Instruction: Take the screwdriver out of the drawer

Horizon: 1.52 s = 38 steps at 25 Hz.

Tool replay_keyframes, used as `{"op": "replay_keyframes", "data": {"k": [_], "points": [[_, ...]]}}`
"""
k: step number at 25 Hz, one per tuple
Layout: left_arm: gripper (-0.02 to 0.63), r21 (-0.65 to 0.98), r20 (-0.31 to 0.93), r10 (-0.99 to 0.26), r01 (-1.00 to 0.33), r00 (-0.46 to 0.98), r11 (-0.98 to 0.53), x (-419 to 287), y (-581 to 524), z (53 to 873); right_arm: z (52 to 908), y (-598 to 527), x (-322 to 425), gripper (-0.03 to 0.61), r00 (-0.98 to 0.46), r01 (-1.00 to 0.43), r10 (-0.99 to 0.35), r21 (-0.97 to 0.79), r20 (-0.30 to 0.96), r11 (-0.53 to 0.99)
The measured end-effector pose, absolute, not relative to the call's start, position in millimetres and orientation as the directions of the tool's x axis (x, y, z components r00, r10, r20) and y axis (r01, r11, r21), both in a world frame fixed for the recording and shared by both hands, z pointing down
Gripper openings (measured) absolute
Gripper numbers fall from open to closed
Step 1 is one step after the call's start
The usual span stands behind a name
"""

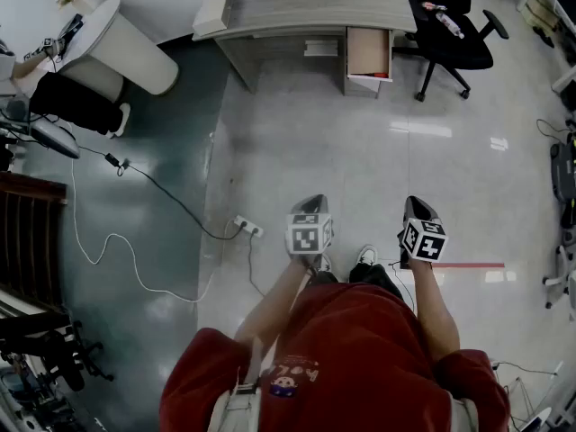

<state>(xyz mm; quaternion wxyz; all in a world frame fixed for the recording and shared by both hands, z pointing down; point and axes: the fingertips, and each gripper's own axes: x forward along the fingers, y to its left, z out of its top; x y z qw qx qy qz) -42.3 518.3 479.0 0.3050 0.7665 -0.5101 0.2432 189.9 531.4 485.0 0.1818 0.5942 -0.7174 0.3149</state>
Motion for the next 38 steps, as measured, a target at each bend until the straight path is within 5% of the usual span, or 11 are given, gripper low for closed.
{"op": "replay_keyframes", "data": {"k": [24,38], "points": [[0.000,0.213,0.651,-0.654,-0.919,0.386,-0.330,-166.0,558.6,461.9,461.2,568.1,72.8,0.001,-0.188,-0.970,-0.762,-0.237,0.620,0.047],[0.000,0.220,0.665,-0.643,-0.922,0.381,-0.319,-156.5,506.6,459.3,461.6,511.5,70.4,0.003,-0.202,-0.967,-0.777,-0.246,0.597,0.063]]}}
